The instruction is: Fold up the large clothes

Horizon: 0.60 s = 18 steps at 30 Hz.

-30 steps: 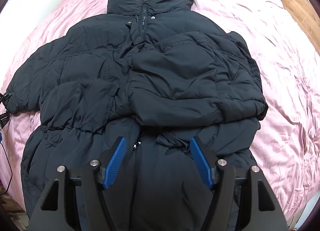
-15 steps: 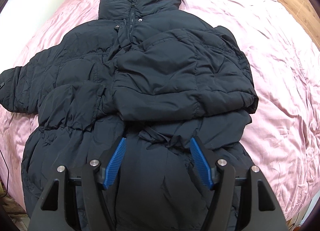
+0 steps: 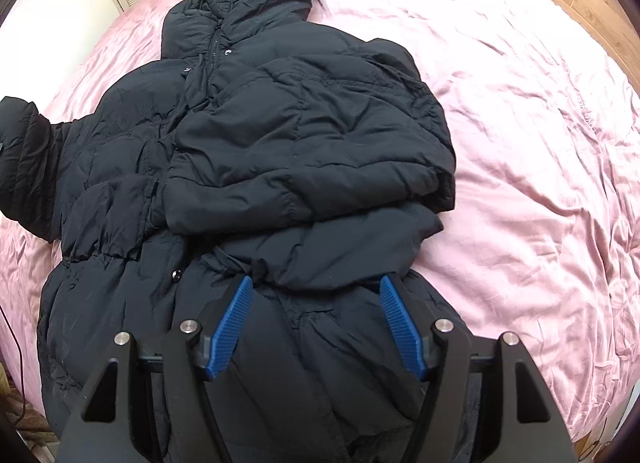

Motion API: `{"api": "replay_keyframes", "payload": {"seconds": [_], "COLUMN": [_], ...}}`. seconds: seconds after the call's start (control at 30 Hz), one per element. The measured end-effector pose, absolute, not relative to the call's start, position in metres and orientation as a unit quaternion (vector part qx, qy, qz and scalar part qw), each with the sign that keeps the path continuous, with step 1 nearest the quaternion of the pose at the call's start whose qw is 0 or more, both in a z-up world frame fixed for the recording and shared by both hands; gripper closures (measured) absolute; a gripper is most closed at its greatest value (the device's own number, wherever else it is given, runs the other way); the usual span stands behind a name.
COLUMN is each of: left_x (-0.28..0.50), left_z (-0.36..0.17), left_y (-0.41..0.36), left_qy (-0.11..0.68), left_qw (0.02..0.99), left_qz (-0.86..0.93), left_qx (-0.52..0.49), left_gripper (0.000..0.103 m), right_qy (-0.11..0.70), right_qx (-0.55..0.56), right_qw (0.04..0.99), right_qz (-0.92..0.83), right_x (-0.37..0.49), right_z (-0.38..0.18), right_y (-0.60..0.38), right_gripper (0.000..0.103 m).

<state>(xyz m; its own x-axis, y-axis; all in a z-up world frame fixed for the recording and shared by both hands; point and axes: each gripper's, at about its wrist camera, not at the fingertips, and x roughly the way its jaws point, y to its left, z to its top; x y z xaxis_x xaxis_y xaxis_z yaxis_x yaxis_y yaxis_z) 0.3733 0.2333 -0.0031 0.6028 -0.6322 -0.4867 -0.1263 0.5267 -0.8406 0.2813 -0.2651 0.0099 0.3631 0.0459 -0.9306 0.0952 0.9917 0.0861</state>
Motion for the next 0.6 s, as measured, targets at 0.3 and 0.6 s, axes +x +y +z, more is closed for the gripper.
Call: {"api": "replay_keyframes", "payload": {"seconds": [0.3,0.6], "left_x": [0.375,0.369], "left_z": [-0.023,-0.060], "left_y": [0.126,0.054], "left_qy": [0.479,0.551], "left_qw": [0.764,0.764], "left_qz": [-0.206,-0.211], "left_qx": [-0.380,-0.261], "left_gripper": [0.091,0.091], "right_qy": [0.559,0.564], "right_qx": [0.074,0.085], "right_qw": [0.825,0.820], "right_qz": [-0.032,-0.045], "right_x": [0.265,0.253], "right_z": [0.013,0.004], "right_y": [-0.318,-0.350], "right_gripper": [0.038,0.037]}}
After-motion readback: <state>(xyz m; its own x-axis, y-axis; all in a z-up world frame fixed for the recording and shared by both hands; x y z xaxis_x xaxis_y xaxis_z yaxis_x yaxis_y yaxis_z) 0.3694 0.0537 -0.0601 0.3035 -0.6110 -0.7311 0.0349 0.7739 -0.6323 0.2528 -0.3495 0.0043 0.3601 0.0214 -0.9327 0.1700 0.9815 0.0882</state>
